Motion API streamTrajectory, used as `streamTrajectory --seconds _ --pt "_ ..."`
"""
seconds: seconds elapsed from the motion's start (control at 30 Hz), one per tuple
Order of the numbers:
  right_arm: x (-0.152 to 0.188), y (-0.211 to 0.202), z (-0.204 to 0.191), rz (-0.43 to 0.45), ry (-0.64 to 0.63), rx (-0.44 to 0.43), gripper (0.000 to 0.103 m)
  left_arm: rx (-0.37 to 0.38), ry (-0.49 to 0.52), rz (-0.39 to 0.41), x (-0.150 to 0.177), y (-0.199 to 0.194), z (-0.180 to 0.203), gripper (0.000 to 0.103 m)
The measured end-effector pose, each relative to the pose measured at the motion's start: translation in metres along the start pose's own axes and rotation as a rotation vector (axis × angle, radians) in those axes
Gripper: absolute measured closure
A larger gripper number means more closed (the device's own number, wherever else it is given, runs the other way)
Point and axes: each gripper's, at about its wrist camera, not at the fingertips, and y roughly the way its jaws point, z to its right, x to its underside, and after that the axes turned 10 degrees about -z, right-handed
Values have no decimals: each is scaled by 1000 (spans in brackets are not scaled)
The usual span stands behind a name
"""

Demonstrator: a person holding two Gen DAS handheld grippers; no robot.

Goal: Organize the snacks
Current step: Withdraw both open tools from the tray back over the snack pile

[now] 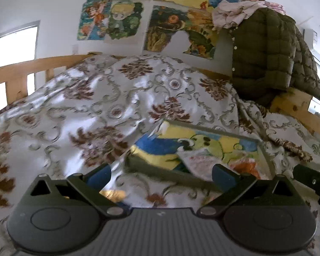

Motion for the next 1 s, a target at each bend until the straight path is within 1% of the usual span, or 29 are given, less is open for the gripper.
streamTrajectory --seconds 0.1,0.2,0.43,0.53,0.63,0.7,0.8,1.0 --pt "8 -12 -8 -11 10 -7 1 -2 -15 -10 10 -18 -12 1" --pt "17 -24 -18 -19 3 -1 1 -10 -4 -9 17 -34 -23 1" --pt "37 -51 -36 -41 16 7 1 -31 37 -15 40 -70 -41 1" --pt "47 -62 -45 -52 7 15 1 -33 88 -14 54 -83 -46 0" --pt "56 -71 -53 -63 5 28 1 -43 136 -16 62 -91 -49 0" --pt "63 -77 -58 -73 8 31 1 -42 147 -14 66 -97 -53 0" --pt "74 -85 -67 -90 3 41 1 -34 147 -13 71 -102 -61 0" --pt "91 -97 -80 -128 19 58 1 -38 124 -46 81 -103 -76 0"
